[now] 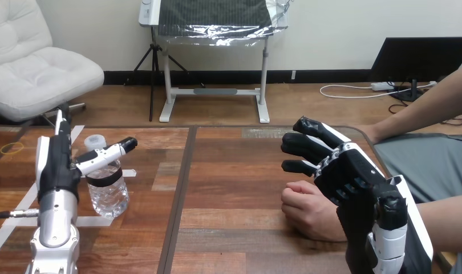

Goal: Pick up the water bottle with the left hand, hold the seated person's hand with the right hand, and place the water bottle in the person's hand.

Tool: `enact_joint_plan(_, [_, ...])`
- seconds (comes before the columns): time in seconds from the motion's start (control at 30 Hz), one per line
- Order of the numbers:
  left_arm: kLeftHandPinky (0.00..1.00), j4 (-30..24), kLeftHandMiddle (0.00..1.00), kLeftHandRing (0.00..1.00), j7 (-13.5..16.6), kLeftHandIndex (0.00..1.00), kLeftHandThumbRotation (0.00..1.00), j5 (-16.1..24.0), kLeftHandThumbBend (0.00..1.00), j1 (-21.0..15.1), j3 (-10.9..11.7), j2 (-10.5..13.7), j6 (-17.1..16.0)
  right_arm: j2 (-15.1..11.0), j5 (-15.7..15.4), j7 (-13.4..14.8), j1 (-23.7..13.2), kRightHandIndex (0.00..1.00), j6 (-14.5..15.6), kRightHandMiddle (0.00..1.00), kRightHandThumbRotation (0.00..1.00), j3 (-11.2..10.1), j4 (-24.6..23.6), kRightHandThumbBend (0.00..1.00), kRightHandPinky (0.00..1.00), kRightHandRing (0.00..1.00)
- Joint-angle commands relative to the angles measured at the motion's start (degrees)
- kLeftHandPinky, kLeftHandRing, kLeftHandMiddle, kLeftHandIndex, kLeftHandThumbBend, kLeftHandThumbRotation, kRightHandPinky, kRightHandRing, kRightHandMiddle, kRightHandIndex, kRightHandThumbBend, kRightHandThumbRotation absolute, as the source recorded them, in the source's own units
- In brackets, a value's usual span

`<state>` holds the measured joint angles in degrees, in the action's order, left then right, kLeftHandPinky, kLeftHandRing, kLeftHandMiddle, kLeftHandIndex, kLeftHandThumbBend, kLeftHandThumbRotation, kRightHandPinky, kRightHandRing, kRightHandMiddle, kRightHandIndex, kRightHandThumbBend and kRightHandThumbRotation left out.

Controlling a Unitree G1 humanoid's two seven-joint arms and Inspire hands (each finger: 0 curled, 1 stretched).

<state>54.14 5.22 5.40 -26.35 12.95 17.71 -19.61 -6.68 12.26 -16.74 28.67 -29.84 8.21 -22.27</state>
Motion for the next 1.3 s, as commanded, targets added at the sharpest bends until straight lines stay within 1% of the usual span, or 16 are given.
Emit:
enact_joint_plan(0.0, [1.00,0.6,1.00,1.00,-0.3,1.00,0.16,-0.8,0.92,-4.8,-0.7,0.6,0.2,0.0,1.0,-0.3,-3.0,0.82,-0.6,0.79,1.00,-0.5,-1.1,0.81,0.74,0.81])
enact_joint_plan(0.33, [1.00,2.2,1.00,1.00,-0.8,1.00,0.21,-1.6,0.97,-5.5,-1.2,0.2,1.1,0.2,0.7,0.0,-2.7,0.82,-0.2,0.79,1.00,-0.6,-1.6,0.82,0.74,0.81])
enact_joint_plan(0.53, [1.00,2.7,1.00,1.00,-1.1,1.00,0.23,-2.1,1.00,-5.7,-1.3,-0.2,1.7,0.1,0.7,-0.1,-2.7,0.81,-0.4,0.79,1.00,-0.7,-1.5,0.82,0.74,0.81])
enact_joint_plan(0.93, [1.00,4.0,1.00,1.00,-0.7,1.00,0.25,-2.4,0.98,-6.0,-1.9,-0.6,2.5,-0.1,0.8,-0.4,-2.7,0.81,-0.7,0.79,1.00,-0.8,-1.6,0.81,0.74,0.81])
enact_joint_plan(1.03, [1.00,4.3,1.00,1.00,-0.7,1.00,0.25,-3.0,0.98,-6.2,-1.6,-0.8,2.9,-0.2,0.9,-0.5,-2.6,0.81,-0.4,0.80,1.00,-0.8,-1.8,0.80,0.74,0.81])
enact_joint_plan(1.13, [1.00,4.1,1.00,1.00,-0.1,1.00,0.25,-2.4,0.98,-6.2,-2.1,-0.8,3.2,-0.3,0.9,-0.5,-2.5,0.81,-0.4,0.80,1.00,-0.8,-1.9,0.80,0.74,0.81])
enact_joint_plan(1.27, [1.00,4.4,1.00,1.00,-0.1,1.00,0.26,-2.5,0.99,-6.3,-2.2,-0.8,3.5,-0.3,0.9,-0.4,-2.4,0.81,-0.4,0.80,1.00,-0.8,-2.0,0.80,0.74,0.81])
